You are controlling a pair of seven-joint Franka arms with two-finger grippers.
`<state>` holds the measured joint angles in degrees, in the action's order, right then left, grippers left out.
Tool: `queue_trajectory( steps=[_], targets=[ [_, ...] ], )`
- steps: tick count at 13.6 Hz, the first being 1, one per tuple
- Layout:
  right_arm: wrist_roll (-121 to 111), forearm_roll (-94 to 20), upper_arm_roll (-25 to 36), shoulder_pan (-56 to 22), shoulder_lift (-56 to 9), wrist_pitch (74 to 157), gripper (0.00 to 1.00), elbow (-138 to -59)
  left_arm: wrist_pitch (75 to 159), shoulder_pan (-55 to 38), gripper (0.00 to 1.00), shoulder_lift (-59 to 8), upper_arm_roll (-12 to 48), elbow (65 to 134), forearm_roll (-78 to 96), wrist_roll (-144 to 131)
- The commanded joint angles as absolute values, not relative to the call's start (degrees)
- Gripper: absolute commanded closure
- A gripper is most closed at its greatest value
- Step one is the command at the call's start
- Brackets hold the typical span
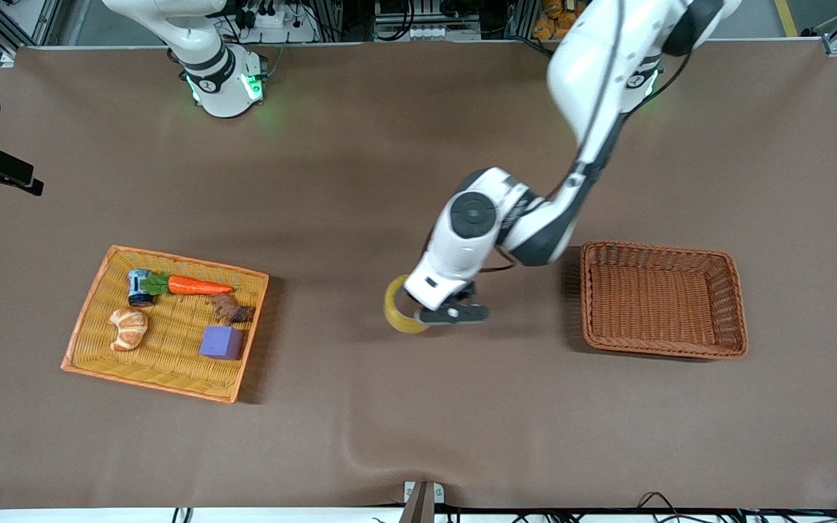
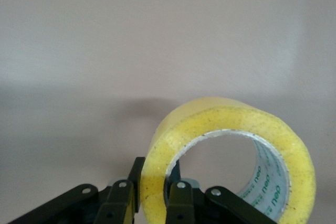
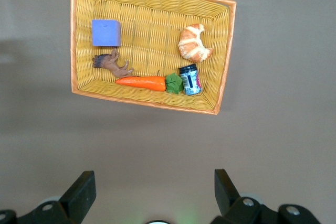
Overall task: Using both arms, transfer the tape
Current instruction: 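Carry the tape with the left gripper over the brown basket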
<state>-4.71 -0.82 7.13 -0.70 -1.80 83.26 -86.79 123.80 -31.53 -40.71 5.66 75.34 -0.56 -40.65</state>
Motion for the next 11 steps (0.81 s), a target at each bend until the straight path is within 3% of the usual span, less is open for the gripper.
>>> queue_trajectory(
  steps=[1, 4, 7, 11],
  targets=[
    [-4.13, -1.49, 7.21, -1.41, -0.97, 83.32, 0.0, -87.1, 115.08, -27.44, 1.0, -30.26, 5.89, 81.02, -0.44, -38.33],
    [-4.04, -1.49, 7.21, -1.49, -0.97, 83.41, 0.0, -87.1, 107.77, -19.8, 1.0, -23.92, 6.33, 85.32, -0.35, -24.74],
    [-4.04, -1.49, 7.21, -1.32, -0.97, 83.32, 0.0, -87.1, 107.75, -12.5, 1.0, -20.13, 6.33, 91.83, -0.35, -13.13],
    [-4.04, -1.49, 7.12, -1.49, -0.88, 83.23, 0.0, -86.92, 111.16, -3.18, 1.0, -20.48, 6.24, 97.19, -1.57, -1.08]
  ],
)
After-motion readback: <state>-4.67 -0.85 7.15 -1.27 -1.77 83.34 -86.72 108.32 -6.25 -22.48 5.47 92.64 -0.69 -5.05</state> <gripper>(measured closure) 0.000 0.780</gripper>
